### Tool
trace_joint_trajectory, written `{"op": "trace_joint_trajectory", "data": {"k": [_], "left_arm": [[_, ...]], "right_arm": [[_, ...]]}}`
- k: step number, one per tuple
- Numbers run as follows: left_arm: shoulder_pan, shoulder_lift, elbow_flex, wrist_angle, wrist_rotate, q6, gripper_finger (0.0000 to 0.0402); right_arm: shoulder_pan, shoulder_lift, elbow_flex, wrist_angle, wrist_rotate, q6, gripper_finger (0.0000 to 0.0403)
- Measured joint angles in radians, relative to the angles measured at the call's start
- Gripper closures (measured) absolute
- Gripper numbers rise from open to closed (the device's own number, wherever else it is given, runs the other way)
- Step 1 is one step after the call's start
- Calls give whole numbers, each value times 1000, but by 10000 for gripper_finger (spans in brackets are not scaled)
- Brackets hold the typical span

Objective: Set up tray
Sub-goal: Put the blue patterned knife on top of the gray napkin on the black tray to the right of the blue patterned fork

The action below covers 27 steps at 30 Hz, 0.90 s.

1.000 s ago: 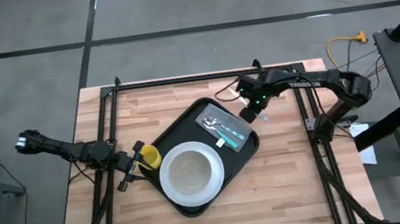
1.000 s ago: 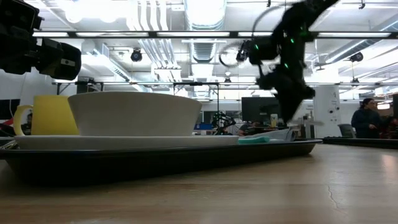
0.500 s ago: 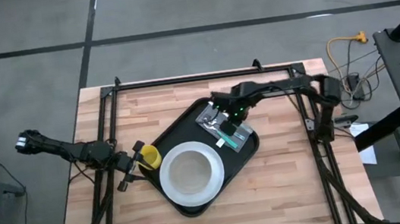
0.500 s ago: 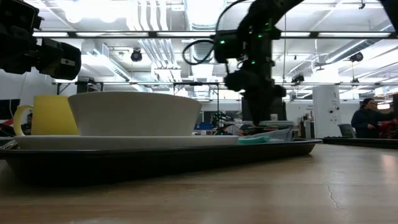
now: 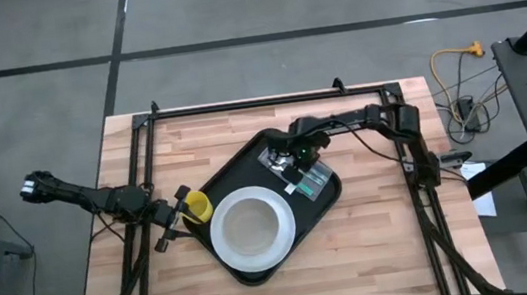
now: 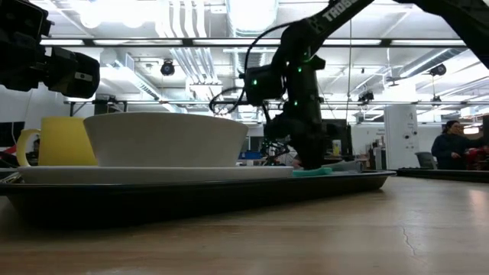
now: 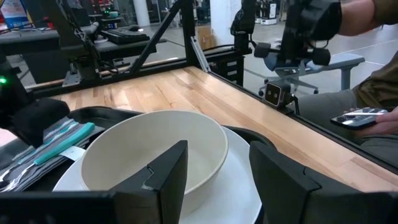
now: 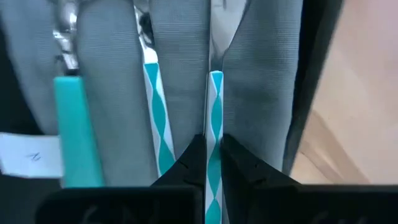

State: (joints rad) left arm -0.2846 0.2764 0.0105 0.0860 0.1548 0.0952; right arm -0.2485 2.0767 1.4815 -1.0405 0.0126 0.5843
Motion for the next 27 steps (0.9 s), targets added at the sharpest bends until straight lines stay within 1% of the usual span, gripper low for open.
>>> {"op": "trace_joint_trajectory", "data": {"k": [4, 13, 18, 27], "left_arm": [[0, 0, 0, 0, 0, 0, 242], [0, 0, 0, 0, 0, 0, 242], [0, 0, 0, 0, 0, 0, 242], [0, 0, 0, 0, 0, 0, 242]], "right_arm": [[2, 28, 4, -1, -40, 22, 390], [37, 41, 27, 27, -65, 152, 390], [68, 43, 38, 103, -137, 182, 390], [88, 44, 37, 136, -138, 216, 390]]}}
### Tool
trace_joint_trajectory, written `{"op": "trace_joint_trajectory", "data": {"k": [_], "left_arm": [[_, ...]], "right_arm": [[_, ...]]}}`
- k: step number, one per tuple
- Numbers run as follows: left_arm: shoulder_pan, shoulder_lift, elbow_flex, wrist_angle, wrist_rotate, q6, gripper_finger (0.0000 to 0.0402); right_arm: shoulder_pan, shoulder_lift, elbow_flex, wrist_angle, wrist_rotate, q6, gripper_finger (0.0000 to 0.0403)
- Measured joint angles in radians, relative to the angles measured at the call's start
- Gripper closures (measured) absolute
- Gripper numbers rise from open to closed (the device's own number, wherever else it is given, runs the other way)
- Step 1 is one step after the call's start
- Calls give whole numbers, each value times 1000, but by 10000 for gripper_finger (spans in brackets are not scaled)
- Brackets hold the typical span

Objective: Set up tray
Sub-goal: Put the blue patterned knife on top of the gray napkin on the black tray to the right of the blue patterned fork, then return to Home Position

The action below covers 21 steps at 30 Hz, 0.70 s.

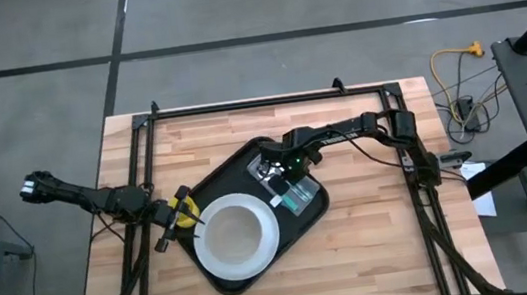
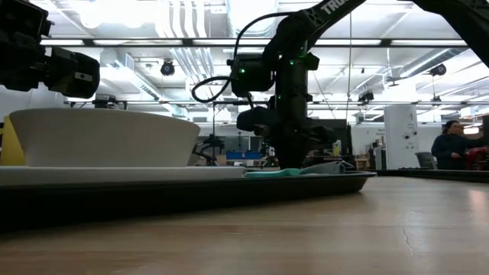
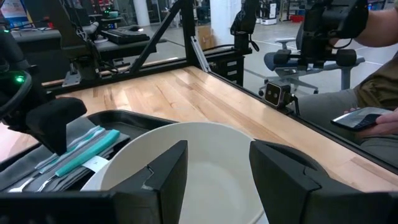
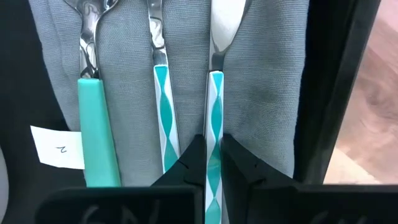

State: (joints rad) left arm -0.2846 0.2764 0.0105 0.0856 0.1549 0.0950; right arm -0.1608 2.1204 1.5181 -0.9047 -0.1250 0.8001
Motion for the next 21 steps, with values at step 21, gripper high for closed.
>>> {"op": "trace_joint_trajectory", "data": {"k": [21], "left_arm": [[0, 0, 0, 0, 0, 0, 242]], "right_arm": [[2, -17, -3, -1, -4, 4, 291]]}}
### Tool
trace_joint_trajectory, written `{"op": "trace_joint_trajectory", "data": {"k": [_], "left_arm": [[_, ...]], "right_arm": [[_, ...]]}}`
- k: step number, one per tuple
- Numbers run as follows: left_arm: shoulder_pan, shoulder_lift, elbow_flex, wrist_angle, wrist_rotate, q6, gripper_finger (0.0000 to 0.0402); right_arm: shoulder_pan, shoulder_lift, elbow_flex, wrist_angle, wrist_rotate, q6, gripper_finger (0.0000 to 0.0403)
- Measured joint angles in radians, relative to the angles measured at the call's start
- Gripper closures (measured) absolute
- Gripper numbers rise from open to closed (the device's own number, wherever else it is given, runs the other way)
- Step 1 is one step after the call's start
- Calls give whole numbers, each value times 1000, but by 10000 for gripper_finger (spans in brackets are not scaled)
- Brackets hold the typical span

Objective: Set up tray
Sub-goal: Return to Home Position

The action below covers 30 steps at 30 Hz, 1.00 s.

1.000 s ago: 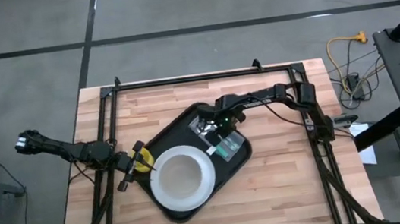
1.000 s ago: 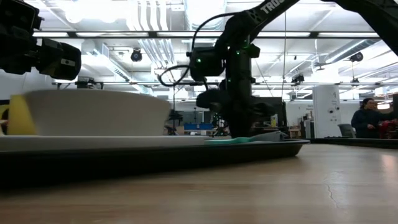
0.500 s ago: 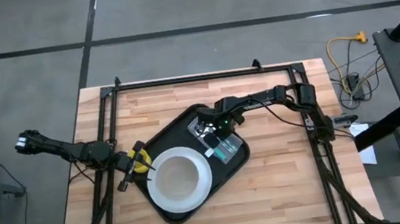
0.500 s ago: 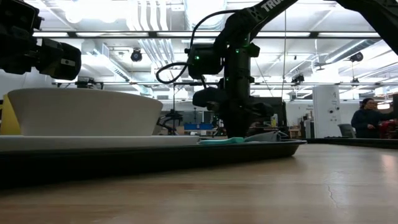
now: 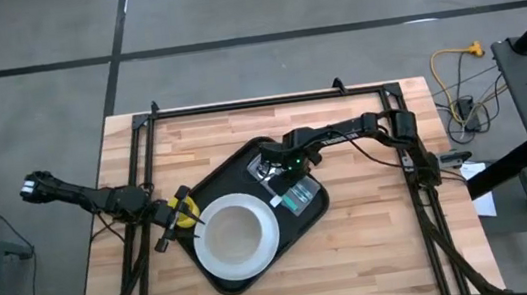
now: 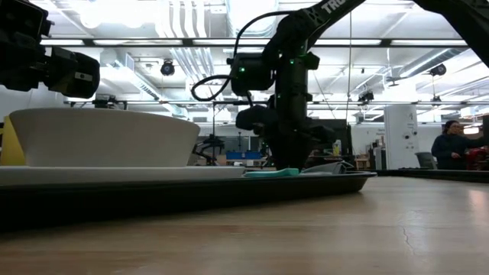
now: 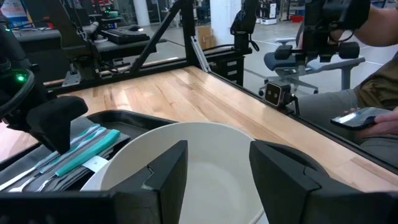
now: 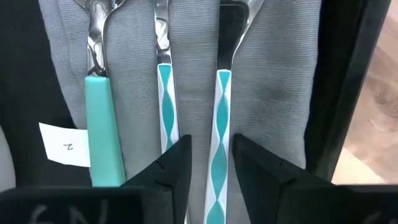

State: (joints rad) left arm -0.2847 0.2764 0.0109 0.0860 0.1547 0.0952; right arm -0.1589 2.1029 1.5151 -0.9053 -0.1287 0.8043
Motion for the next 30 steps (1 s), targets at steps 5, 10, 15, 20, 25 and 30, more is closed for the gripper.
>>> {"op": "trace_joint_trajectory", "data": {"k": [5, 10, 15, 20, 25, 30], "left_arm": [[0, 0, 0, 0, 0, 0, 242], [0, 0, 0, 0, 0, 0, 242], [0, 0, 0, 0, 0, 0, 242], [0, 0, 0, 0, 0, 0, 242], [0, 0, 0, 0, 0, 0, 242], [0, 0, 0, 0, 0, 0, 242]], "right_arm": [[0, -30, -3, -14, -1, -18, 298], [3, -65, -1, 9, 27, -100, 307], [5, -70, -1, 31, 18, -109, 316], [5, -70, -1, 48, 23, -110, 324], [55, -70, -6, 112, 22, -235, 329], [160, -125, -42, 231, 167, -453, 331]]}}
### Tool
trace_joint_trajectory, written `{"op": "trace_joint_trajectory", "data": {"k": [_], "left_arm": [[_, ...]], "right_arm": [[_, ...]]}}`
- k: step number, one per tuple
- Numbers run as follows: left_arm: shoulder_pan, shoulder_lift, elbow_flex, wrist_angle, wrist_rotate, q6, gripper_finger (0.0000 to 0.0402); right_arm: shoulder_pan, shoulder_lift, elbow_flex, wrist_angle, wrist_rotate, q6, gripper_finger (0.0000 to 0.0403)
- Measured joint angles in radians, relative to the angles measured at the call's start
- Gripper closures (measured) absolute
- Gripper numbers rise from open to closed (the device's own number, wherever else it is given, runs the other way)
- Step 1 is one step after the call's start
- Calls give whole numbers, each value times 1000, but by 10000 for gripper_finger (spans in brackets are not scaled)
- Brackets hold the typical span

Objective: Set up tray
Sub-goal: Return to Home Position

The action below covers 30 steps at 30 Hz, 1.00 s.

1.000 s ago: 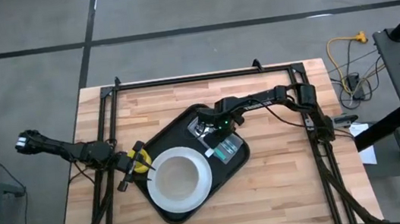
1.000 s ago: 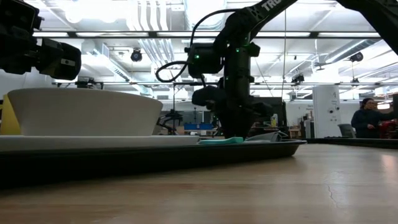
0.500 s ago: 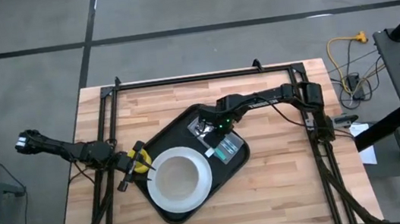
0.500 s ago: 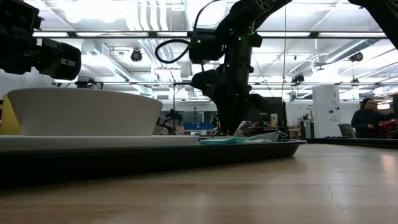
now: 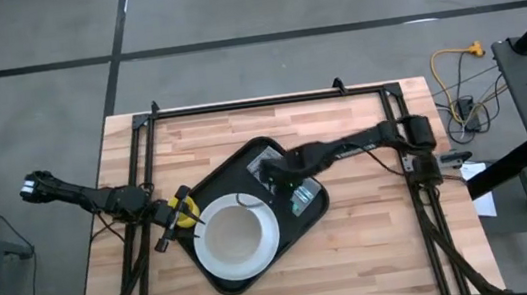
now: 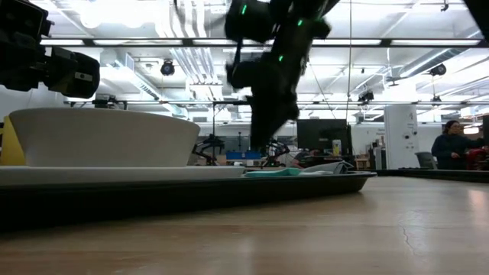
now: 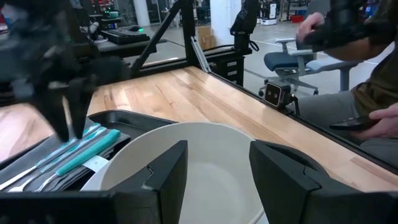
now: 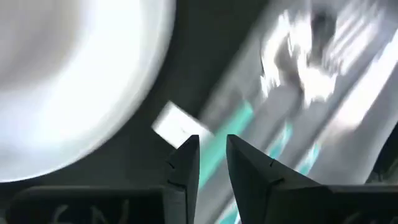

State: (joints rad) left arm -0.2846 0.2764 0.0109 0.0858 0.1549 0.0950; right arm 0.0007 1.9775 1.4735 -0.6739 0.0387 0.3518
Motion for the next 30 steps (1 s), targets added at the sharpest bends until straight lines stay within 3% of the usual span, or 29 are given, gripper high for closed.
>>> {"op": "trace_joint_trajectory", "data": {"k": [3, 6, 10, 12, 13, 20, 30], "left_arm": [[0, 0, 0, 0, 0, 0, 242], [0, 3, 0, 0, 0, 0, 242], [0, 9, 0, 0, 0, 0, 242], [0, 11, 0, -1, 0, 0, 242], [0, 12, 0, 0, 0, 0, 242], [0, 11, 0, 0, 0, 0, 242], [0, 11, 0, 0, 0, 0, 242]], "right_arm": [[70, -83, -106, 183, 14, -139, 327], [121, -222, -307, 450, -40, -252, 322], [109, -447, -654, 1009, -141, -275, 318], [89, -529, -768, 1276, -221, -275, 316], [81, -570, -803, 1330, -268, -292, 316], [64, -841, -942, 1184, -284, -376, 326], [60, -1188, -1274, 1320, -271, -425, 332]]}}
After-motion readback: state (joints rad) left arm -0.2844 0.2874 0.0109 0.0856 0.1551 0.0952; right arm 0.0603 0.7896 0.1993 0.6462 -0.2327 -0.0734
